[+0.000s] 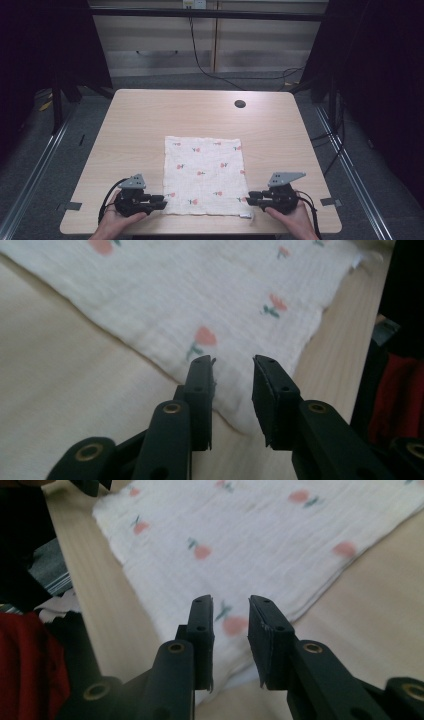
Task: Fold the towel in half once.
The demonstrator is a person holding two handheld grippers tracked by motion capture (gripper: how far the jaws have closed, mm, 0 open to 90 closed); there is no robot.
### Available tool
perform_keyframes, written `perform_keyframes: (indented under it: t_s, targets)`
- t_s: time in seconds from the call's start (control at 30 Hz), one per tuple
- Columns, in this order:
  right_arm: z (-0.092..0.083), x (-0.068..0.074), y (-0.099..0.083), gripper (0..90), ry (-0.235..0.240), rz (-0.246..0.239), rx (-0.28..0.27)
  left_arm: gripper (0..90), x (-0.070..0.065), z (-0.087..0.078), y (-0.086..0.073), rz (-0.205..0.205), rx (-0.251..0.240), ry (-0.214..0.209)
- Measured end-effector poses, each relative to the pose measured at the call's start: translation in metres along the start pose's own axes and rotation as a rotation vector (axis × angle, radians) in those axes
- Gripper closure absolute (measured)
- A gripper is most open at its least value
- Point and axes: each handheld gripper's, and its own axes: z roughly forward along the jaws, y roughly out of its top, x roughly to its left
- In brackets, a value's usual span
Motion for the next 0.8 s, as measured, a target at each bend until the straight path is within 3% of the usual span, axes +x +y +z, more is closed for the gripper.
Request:
perform_keyframes:
  t_s: [0.07,0.17,0.27,0.3,0.37,0.43,0.5,0.53,0.77,0.8]
  targets:
    - [0.000,-0.008,0.013,69.9,-0.010,-0.006,-0.026,67.1,0.004,0.000,0.007,-0.011,-0.027,0.005]
    - [0.008,-0.028,0.036,66.5,-0.022,-0.012,-0.056,67.8,0.014,0.011,0.017,-0.018,-0.022,0.011]
    - [0.026,-0.052,0.060,61.6,-0.028,-0.019,-0.026,68.8,0.025,0.029,0.031,-0.012,-0.025,0.064]
    - [0.033,-0.062,0.069,60.9,-0.043,-0.018,-0.018,68.8,0.028,0.033,0.035,-0.022,-0.035,0.049]
    - [0.043,-0.078,0.080,60.6,-0.049,0.005,-0.028,68.5,0.030,0.039,0.040,-0.011,-0.035,0.071]
    - [0.051,-0.090,0.087,60.6,-0.058,0.025,-0.027,68.3,0.032,0.043,0.041,-0.013,-0.021,0.067]
    - [0.057,-0.104,0.093,61.3,-0.064,0.066,-0.044,67.1,0.033,0.048,0.037,-0.010,0.012,0.114]
    - [0.062,-0.111,0.098,61.6,-0.070,0.087,-0.046,67.1,0.035,0.047,0.036,-0.011,0.000,0.105]
    - [0.085,-0.140,0.107,63.6,-0.132,0.118,0.012,67.2,0.038,0.045,0.033,-0.027,-0.017,0.106]
    - [0.090,-0.143,0.107,63.6,-0.132,0.110,0.040,67.3,0.038,0.045,0.033,-0.028,-0.020,0.105]
